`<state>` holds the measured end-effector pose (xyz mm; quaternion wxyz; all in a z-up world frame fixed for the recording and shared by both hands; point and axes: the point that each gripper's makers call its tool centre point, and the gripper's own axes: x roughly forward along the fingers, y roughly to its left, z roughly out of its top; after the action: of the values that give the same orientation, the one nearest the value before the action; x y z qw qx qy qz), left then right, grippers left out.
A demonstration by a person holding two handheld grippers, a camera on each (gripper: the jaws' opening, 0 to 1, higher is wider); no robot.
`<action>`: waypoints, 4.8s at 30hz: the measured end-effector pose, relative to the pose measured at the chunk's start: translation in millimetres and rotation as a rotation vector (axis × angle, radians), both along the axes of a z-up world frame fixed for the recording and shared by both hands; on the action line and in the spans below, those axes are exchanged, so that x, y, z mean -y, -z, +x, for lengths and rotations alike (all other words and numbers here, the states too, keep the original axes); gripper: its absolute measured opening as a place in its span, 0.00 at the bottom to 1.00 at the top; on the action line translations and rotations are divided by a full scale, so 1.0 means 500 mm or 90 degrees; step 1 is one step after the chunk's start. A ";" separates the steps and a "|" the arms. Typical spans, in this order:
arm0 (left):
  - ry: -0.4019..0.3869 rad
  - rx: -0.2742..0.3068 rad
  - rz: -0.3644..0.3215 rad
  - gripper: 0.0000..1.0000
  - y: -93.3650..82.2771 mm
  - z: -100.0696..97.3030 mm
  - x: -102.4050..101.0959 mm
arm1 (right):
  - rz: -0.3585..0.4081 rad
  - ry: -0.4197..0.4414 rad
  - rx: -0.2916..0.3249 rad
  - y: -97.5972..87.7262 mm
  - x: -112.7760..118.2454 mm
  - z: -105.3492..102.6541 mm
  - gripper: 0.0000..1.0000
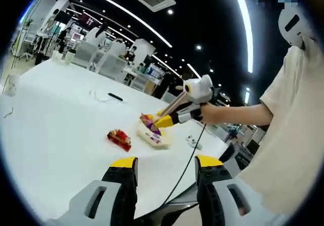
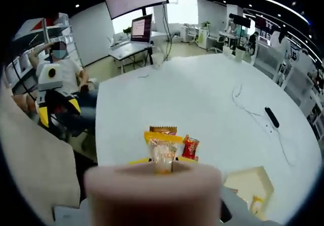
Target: Place the target food into the container with the food tongs after gripping and lifting it, then release it inside without dropping or visibly crushing the food.
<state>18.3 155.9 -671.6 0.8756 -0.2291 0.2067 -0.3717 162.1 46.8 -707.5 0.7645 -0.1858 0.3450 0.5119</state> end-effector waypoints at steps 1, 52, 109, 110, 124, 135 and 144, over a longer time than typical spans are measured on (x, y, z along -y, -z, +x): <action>0.002 0.000 0.000 0.45 0.000 0.001 0.001 | 0.002 0.007 0.003 -0.003 0.008 0.007 0.16; 0.057 0.002 0.011 0.48 -0.004 0.054 0.050 | 0.009 0.164 0.044 -0.046 0.202 0.154 0.16; 0.049 -0.015 0.017 0.48 0.003 0.034 0.047 | 0.086 0.353 0.024 -0.061 0.352 0.231 0.17; 0.050 -0.015 0.017 0.48 0.003 0.034 0.047 | 0.086 0.355 0.024 -0.061 0.353 0.231 0.17; 0.054 -0.013 0.014 0.48 0.004 0.035 0.052 | 0.086 0.357 0.024 -0.063 0.358 0.229 0.18; 0.049 -0.017 0.011 0.48 0.009 0.027 0.048 | 0.101 0.393 0.034 -0.070 0.376 0.243 0.23; 0.053 -0.017 0.009 0.48 0.010 0.026 0.053 | 0.090 0.388 0.034 -0.061 0.378 0.232 0.23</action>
<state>31.0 129.4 -676.7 0.8581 -0.2194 0.2305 -0.4030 277.9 -142.2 -677.1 0.9025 -0.0333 0.3283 0.2770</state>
